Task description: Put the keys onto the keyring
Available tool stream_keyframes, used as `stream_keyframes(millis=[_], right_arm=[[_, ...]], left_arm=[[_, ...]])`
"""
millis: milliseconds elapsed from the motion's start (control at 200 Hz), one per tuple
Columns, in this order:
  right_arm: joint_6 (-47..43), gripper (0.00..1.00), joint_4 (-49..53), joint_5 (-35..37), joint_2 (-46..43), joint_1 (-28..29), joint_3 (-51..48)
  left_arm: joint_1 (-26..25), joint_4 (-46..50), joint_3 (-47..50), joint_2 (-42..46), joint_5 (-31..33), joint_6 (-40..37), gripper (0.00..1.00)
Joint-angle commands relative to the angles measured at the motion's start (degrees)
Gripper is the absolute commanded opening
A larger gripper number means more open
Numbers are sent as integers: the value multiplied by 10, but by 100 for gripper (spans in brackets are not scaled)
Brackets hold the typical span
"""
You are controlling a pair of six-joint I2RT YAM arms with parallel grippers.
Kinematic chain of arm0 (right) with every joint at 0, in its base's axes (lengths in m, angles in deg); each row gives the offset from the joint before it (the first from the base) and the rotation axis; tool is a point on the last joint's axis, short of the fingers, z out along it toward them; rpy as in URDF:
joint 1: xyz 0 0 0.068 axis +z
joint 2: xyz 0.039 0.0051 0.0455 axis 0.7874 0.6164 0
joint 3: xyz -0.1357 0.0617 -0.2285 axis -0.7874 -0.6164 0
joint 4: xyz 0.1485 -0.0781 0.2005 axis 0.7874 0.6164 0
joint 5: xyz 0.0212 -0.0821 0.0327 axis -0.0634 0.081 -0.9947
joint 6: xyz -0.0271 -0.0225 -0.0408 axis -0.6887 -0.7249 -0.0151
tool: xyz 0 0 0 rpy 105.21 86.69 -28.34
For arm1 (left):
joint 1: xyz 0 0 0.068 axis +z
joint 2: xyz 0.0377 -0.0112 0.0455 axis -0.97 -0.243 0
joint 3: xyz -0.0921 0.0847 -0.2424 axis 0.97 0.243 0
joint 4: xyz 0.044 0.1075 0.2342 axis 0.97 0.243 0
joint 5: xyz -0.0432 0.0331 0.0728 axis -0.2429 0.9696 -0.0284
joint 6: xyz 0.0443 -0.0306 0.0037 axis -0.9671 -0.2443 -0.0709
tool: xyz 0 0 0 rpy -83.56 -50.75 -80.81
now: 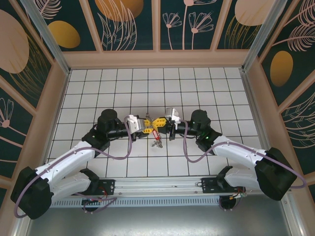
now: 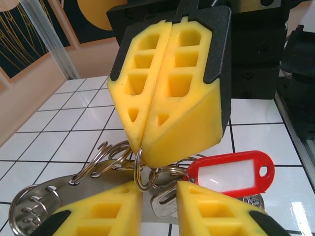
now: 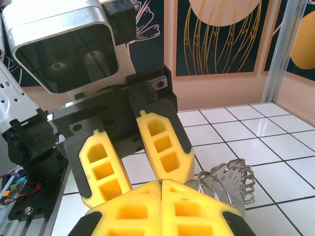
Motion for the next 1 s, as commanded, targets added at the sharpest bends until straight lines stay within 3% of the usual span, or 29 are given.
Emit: stream_keyframes(millis=[0,195,400,505,601,691,816,996], right_arm=[[-15,0,-17,-17,-1,-2,24],[-24,0,-7,-21,0,-2,26],[-27,0,0,-23,-3,-1,27],[-28,0,1,-21,-4,-1,26],[-36,0,12,-17,-8,-1,27],[-86,0,81,-3,-14,-2,41],[-259,0,278,39,-17,-3,98],[-365,21,416,49,-5,-17,140]], left_arm=[[2,25,-20,14,-17,-20,26],[2,58,-36,13,-20,-41,24],[2,70,-50,-6,-28,-50,13],[2,72,-55,-12,-27,-52,0],[2,89,-64,-16,-15,-61,0],[2,113,-74,-15,0,-76,0],[2,166,-96,-9,29,-104,0],[2,262,-133,-7,94,-159,0]])
